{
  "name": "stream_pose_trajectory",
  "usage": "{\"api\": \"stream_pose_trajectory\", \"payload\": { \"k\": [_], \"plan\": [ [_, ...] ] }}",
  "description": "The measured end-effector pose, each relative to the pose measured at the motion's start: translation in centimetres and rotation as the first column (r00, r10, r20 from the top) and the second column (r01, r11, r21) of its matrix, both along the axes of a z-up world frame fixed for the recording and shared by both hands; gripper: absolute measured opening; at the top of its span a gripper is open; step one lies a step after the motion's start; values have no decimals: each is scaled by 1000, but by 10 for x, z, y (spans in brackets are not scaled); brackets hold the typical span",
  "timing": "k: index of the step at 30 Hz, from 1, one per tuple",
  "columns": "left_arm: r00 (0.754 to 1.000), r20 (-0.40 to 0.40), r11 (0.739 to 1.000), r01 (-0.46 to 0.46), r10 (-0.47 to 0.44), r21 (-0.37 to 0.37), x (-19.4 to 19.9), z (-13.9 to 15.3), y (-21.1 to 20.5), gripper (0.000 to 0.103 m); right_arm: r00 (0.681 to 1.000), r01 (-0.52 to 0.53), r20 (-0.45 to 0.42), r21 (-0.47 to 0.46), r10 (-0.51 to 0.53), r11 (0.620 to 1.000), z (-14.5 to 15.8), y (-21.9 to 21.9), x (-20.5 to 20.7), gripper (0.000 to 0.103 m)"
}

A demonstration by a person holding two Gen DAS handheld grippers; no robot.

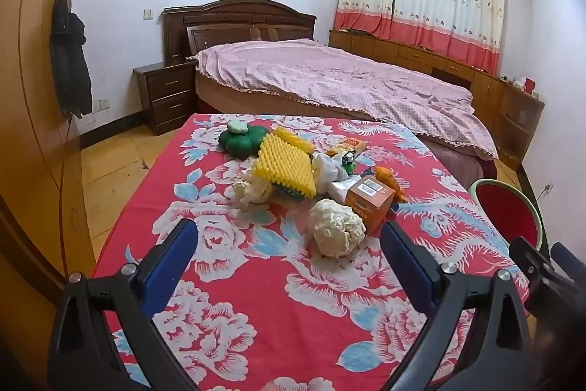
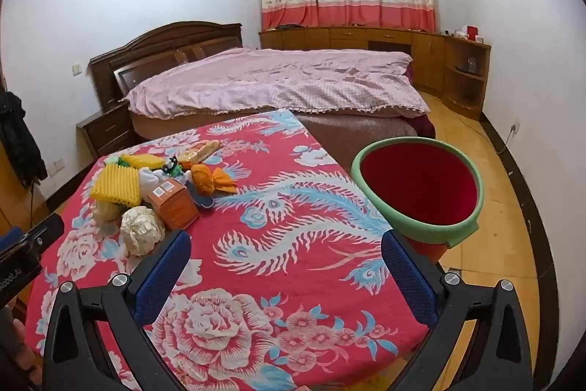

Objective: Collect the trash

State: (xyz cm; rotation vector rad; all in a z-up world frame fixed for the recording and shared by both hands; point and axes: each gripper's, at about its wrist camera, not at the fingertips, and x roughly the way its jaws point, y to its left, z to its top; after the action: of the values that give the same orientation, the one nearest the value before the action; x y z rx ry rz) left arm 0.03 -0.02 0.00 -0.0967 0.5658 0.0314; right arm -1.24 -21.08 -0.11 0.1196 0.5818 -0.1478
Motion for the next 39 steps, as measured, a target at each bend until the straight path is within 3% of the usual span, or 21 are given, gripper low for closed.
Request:
{"api": "stream_pose_trajectory", "payload": {
  "k": [15, 39],
  "plan": [
    [1000, -13, 1000, -4, 4, -7, 4, -11, 2, 99, 1000, 0, -9, -1, 0, 1000, 0, 0, 0, 103],
    [1000, -16, 1000, -10, 10, -12, -1, -6, 4, 99, 1000, 4, -22, 1, -4, 1000, -3, -2, 0, 103]
  ]
}}
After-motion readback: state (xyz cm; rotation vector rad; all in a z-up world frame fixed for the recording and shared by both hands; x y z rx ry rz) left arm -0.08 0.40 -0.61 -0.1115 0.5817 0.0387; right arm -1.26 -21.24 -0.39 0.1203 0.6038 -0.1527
